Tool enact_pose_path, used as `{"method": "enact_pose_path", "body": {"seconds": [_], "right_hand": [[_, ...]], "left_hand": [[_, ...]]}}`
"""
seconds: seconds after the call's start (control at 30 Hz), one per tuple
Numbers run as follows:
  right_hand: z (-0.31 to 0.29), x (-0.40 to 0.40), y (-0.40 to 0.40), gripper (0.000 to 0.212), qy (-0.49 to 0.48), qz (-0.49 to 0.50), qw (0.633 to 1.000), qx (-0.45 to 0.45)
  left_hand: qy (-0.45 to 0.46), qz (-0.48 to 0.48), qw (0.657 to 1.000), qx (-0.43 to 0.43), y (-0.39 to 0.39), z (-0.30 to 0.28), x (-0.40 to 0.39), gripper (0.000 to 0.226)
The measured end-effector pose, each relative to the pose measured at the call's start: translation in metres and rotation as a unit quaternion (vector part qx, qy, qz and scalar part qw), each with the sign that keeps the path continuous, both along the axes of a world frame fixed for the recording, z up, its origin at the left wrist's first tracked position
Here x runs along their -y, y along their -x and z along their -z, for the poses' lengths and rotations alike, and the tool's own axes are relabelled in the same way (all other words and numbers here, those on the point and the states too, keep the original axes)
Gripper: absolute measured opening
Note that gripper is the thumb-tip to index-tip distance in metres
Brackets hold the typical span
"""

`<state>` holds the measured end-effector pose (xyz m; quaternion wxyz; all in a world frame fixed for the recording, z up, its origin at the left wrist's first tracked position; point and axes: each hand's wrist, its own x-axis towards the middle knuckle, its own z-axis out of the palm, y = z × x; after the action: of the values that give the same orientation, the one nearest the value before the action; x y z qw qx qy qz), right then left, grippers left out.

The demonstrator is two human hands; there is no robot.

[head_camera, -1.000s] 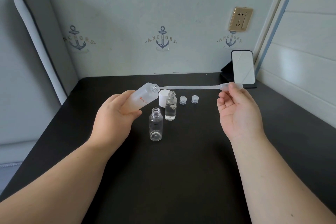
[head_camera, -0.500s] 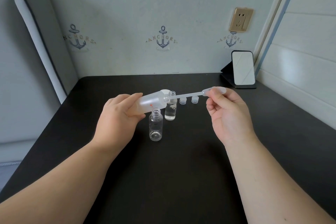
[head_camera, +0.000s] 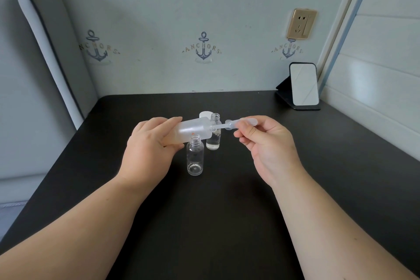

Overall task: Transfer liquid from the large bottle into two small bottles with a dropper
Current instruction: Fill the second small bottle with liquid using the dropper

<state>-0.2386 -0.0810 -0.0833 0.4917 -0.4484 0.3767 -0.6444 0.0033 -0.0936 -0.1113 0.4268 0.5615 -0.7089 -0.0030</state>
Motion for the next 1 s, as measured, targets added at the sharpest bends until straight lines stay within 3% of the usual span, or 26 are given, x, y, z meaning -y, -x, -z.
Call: {"method": "enact_pose_path", "body": {"seconds": [0.4,0.67,1.0], "right_hand": [[0.002,-0.002,-0.003,0.007,-0.01,-0.038,0.999,-0.002],[-0.002,-0.002,0.0,0.02,-0.014,-0.03,0.999,0.032],[-0.007,0.001,0.013,0.008,-0.031,-0.015,0.993,0.115]], "left_hand": [[0.005,0.003,1.0,-0.001,0.001,0.0,0.0,0.056],[0.003,-0.005,1.0,-0.004,0.0,0.0,0.001,0.056],[-0.015,-0.019,0.999,-0.027,-0.003,-0.001,0.001,0.056]]}}
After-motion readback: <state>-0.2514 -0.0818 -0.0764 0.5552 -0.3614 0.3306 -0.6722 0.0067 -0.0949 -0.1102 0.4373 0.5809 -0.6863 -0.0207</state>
